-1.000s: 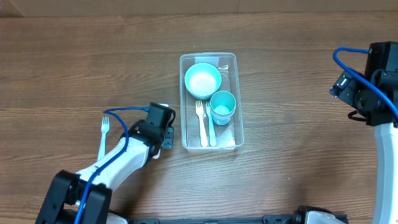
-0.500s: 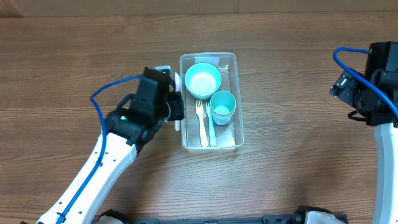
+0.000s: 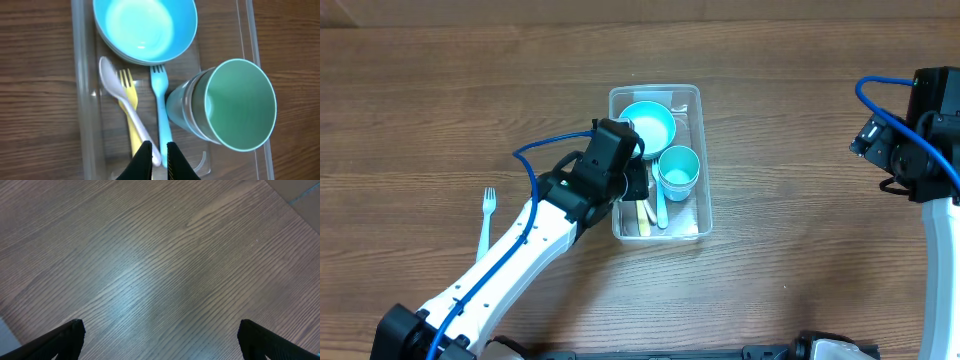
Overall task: Pack container
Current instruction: 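Carry the white spoon into the container and release it, then move the left gripper to the light-blue fork and grasp it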
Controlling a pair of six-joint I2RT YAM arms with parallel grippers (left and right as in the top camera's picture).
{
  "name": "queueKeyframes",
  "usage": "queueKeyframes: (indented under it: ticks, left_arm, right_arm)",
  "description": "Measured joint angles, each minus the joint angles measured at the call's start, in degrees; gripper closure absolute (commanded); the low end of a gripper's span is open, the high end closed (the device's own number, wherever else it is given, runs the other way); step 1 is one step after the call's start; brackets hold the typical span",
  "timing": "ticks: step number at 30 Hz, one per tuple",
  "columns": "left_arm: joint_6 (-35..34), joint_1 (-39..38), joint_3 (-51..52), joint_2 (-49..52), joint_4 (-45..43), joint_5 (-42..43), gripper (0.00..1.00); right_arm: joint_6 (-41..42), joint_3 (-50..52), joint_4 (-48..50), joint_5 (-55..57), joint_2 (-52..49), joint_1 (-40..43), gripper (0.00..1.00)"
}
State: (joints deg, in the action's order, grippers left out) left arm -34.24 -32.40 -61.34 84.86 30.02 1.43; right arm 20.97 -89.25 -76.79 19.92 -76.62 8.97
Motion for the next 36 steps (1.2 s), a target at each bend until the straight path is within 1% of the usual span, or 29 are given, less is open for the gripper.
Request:
queueKeyframes:
  ticks: [2, 3, 4, 5, 6, 7, 9, 11, 14, 16, 18, 19, 22, 23, 25, 28, 29, 30, 32, 33, 36]
  left_arm:
    - [-0.1, 0.0, -0.2, -2.4, 2.9, -2.3, 0.77]
    - [-0.3, -0.1, -0.2, -4.5, 7.7, -6.1, 0.69]
    - [-0.3, 0.0, -0.3, -7.0, 11.6, -10.2, 0.58]
    - [-0.3, 0.6, -0.4, -9.1, 16.3, -13.7, 0.49]
    - [-0.5, 1.6, -0.6, -10.9, 19.8, -16.7, 0.44]
    - [-0.3, 3.3, -0.6, -12.3, 23.8, -18.9, 0.41]
    - [-0.3, 8.6, -0.7, -13.4, 29.8, -22.4, 0.39]
    - [-0.3, 13.8, -0.6, -13.3, 33.9, -23.4, 0.37]
    - [-0.3, 23.0, -0.5, -13.3, 37.4, -24.3, 0.36]
    - [-0.3, 29.3, -0.4, -13.2, 38.1, -24.6, 0.35]
    - [-0.3, 35.6, -0.2, -13.2, 38.2, -24.7, 0.37]
    - [-0.3, 40.0, 0.5, -13.2, 38.1, -24.9, 0.37]
    - [-0.3, 44.2, 4.7, -13.1, 34.0, -25.1, 0.37]
    - [0.2, 45.4, 8.3, -13.1, 30.6, -25.3, 0.37]
    - [1.7, 46.1, 13.9, -13.0, 24.7, -25.9, 0.35]
    - [3.1, 46.4, 20.3, -12.9, 18.9, -27.1, 0.35]
    - [3.3, 46.4, 22.3, -12.8, 15.7, -27.5, 0.34]
    - [4.0, 46.4, 23.5, -12.9, 11.9, -27.6, 0.34]
    - [5.6, 46.4, 24.7, -12.7, 8.0, -27.7, 0.33]
    - [7.2, 46.4, 25.4, -12.7, 6.3, -27.7, 0.32]
    - [8.3, 46.4, 26.0, -10.7, 3.5, -27.8, 0.28]
  right_arm:
    - [0.0, 0.0, 0.0, 0.0, 0.0, 0.0, 0.00]
    - [0.0, 0.0, 0.0, 0.0, 0.0, 0.0, 0.00]
    - [0.0, 0.0, 0.1, 0.0, 0.0, 0.0, 0.00]
    - [0.0, 0.0, 0.1, 0.0, 0.0, 0.0, 0.00]
    - [0.0, 0.0, 0.1, 0.0, 0.0, 0.0, 0.00]
    - [0.0, 0.0, 0.0, 0.0, 0.0, 0.0, 0.00]
    - [0.0, 0.0, 0.1, 0.0, 0.0, 0.0, 0.00]
    - [0.0, 0.0, 0.1, 0.0, 0.0, 0.0, 0.00]
    - [0.0, 0.0, 0.0, 0.0, 0.0, 0.0, 0.00]
    - [0.0, 0.0, 0.0, 0.0, 0.0, 0.0, 0.00]
    - [0.0, 0.0, 0.0, 0.0, 0.0, 0.0, 0.00]
    - [0.0, 0.0, 0.0, 0.0, 0.0, 0.0, 0.00]
    - [0.0, 0.0, 0.0, 0.0, 0.0, 0.0, 0.00]
    - [0.0, 0.0, 0.1, 0.0, 0.0, 0.0, 0.00]
    - [0.0, 0.0, 0.1, 0.0, 0.0, 0.0, 0.00]
    - [0.0, 0.0, 0.1, 0.0, 0.0, 0.0, 0.00]
    - [0.0, 0.0, 0.0, 0.0, 0.0, 0.0, 0.00]
    - [0.0, 0.0, 0.0, 0.0, 0.0, 0.0, 0.00]
    - [0.0, 0.0, 0.0, 0.0, 0.0, 0.0, 0.00]
    - [0.0, 0.0, 0.0, 0.0, 0.0, 0.0, 0.00]
    - [0.0, 0.0, 0.0, 0.0, 0.0, 0.0, 0.00]
